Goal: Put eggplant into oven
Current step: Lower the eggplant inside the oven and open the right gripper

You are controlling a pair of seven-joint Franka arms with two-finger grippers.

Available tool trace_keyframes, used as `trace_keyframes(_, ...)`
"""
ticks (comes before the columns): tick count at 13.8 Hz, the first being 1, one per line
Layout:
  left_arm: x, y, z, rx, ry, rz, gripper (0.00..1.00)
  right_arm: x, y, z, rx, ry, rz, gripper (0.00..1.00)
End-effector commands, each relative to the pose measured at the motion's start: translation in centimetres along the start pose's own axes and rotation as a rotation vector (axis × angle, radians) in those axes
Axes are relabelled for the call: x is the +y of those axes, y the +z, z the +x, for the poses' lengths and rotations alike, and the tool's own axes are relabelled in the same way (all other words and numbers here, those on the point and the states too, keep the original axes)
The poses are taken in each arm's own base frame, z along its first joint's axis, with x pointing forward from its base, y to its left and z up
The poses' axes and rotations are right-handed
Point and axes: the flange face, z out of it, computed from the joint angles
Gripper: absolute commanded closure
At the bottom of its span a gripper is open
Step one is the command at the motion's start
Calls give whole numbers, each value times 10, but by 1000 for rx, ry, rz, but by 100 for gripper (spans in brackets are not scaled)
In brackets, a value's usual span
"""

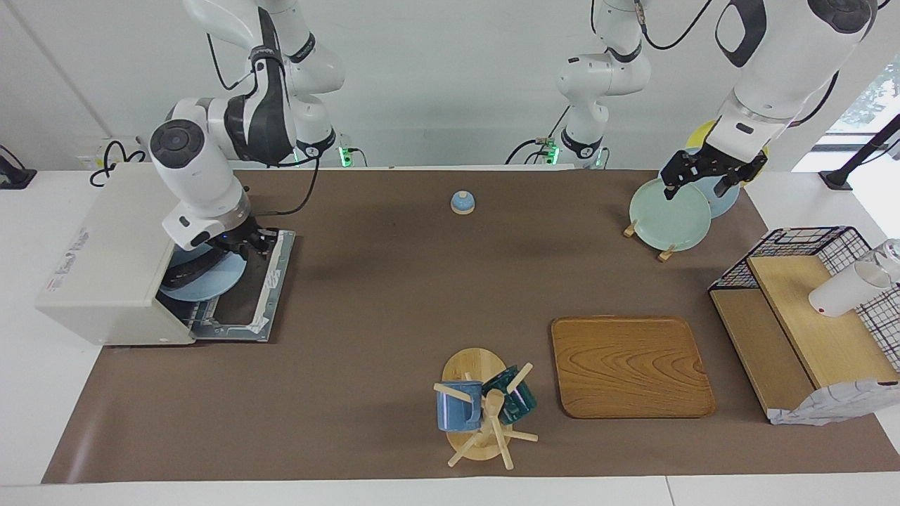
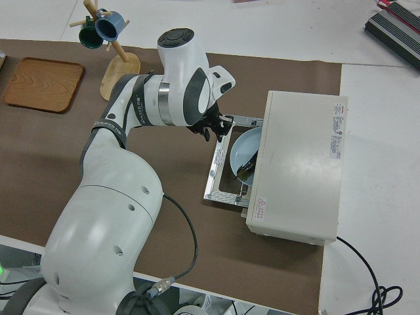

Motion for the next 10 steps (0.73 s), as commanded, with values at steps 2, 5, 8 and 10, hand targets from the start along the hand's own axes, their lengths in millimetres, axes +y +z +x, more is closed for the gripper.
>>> trace_keyframes(2, -2, -6, -4, -8, 1, -10, 0, -42, 28, -7, 74, 3, 20, 100)
trace_keyframes(5, -2, -6, -4, -8, 1, -10, 0, -42, 66, -15, 112, 10, 30, 100)
trace_keyframes(8, -2, -6, -4, -8, 1, -10, 0, -39, 94, -13, 91, 15, 29, 100)
trace_keyframes(10, -2, -6, -4, -8, 1, -10, 0, -38, 112, -11, 63, 12, 25, 100)
